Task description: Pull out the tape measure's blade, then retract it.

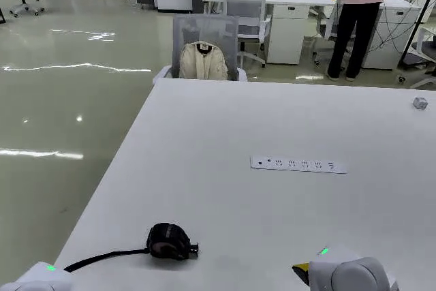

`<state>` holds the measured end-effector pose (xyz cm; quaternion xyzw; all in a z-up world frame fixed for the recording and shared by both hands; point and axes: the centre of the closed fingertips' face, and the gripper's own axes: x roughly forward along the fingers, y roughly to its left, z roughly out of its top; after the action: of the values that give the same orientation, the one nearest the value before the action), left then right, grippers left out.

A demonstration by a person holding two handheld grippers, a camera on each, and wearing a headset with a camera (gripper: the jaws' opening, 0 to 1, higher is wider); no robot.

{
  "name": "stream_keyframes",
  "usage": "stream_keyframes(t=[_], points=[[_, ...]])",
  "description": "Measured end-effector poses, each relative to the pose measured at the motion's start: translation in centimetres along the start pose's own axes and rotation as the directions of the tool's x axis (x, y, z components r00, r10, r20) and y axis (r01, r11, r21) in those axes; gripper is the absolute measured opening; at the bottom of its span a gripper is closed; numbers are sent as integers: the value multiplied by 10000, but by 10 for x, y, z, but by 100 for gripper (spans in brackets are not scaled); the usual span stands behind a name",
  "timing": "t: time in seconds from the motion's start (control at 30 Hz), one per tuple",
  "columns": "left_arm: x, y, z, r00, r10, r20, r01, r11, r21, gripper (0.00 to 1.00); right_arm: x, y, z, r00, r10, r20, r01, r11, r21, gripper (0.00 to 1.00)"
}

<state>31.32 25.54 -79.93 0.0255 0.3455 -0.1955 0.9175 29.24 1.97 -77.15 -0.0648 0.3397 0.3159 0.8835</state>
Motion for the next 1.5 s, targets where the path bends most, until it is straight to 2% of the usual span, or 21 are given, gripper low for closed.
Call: stream_keyframes(t=[0.5, 0.87, 1.47, 1.5], points=[[22, 9, 7, 9998, -137, -143, 136, 9999, -30, 99, 18, -11, 2, 9993, 52, -383, -54, 10000, -58, 79], [34, 10, 14, 9994, -255, -242, 257, 9996, 88, 99, 29, -15, 6, 9987, 112, -499, -117, 9999, -102, 79], [54, 14, 19, 9981, -451, -428, 461, 9987, 220, 98, 46, -20, 9, 9974, 210, -694, -215, 9997, -67, 77], [58, 15, 23, 9979, -487, -426, 499, 9984, 271, 98, 52, -21, 9, 9968, 250, -758, -258, 9996, -93, 77]])
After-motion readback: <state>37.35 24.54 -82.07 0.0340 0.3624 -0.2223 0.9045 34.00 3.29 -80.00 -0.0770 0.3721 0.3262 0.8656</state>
